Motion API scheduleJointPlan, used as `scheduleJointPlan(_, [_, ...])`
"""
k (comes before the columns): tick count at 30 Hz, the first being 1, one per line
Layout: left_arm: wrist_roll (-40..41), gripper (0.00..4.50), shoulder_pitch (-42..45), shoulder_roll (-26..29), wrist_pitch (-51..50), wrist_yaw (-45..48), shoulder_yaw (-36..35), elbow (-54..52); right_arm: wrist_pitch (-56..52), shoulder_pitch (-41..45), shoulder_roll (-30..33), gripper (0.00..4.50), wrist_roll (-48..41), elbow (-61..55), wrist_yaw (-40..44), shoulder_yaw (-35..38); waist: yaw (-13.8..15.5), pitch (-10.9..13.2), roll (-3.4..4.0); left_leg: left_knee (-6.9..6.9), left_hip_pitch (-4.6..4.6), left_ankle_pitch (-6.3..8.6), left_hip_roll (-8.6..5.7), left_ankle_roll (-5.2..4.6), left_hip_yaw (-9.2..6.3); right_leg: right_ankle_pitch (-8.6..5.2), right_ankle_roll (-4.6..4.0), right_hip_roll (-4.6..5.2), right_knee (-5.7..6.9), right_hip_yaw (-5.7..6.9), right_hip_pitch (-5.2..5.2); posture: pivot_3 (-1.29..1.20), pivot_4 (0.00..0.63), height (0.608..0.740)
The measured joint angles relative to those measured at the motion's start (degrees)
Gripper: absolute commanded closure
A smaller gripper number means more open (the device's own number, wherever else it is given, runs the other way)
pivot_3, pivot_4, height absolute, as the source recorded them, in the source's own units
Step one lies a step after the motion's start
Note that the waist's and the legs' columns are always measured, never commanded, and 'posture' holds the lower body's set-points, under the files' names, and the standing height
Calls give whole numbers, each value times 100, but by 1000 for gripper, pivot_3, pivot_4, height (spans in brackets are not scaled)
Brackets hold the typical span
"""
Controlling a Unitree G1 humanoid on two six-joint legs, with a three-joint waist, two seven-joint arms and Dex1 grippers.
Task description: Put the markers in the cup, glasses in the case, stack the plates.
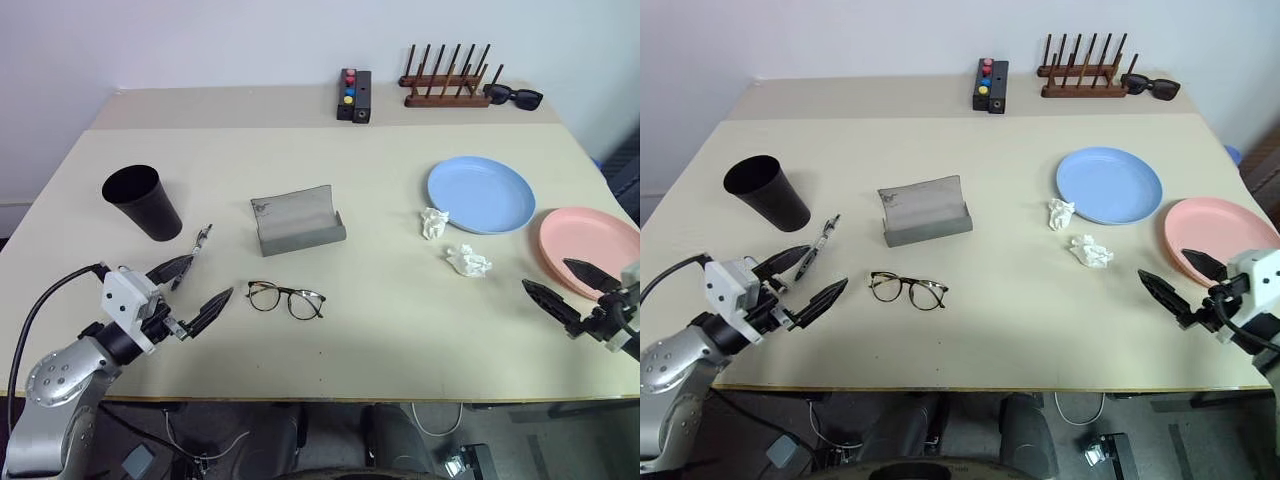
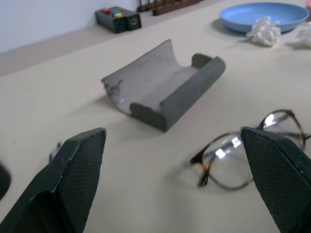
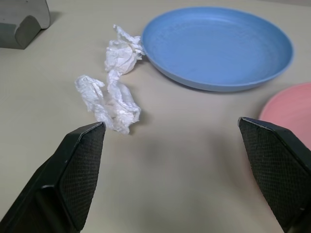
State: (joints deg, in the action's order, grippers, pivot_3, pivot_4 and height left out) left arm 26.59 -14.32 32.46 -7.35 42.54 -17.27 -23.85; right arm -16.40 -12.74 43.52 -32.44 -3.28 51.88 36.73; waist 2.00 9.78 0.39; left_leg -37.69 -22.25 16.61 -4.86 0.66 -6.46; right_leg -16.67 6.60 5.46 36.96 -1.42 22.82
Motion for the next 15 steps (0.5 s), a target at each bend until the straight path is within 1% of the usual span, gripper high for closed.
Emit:
scheduleJointPlan(4, [2, 0, 0, 27, -22, 1, 4, 5, 18, -39, 108, 28, -49, 169, 304, 179, 5, 0, 0, 3, 0, 0, 1, 0, -1, 0, 1, 0, 0, 0, 1, 0, 150, 740])
scheduleJointPlan(8, [5, 0, -1, 57, -83, -16, -2, 6, -87, 49, 105, 28, -176, 80, 417, 139, 4, 0, 0, 2, 1, 0, 1, 0, -1, 0, 0, 1, 0, -1, 0, 0, 150, 740])
scheduleJointPlan(12, [13, 0, 80, 57, -234, -150, 0, -46, -327, 271, 9, 28, -324, -377, 356, -252, 9, 0, 0, 3, 1, 0, 2, 0, -3, 0, 0, 0, 1, 0, 1, 0, 150, 740])
scheduleJointPlan(15, [18, 0, 140, 55, -405, -306, 30, -274, -448, 412, -44, 28, -382, -588, 309, -559, 23, 1, -1, 1, -1, 0, -2, 0, -3, 0, 1, 4, -1, 0, -1, 0, 150, 740])
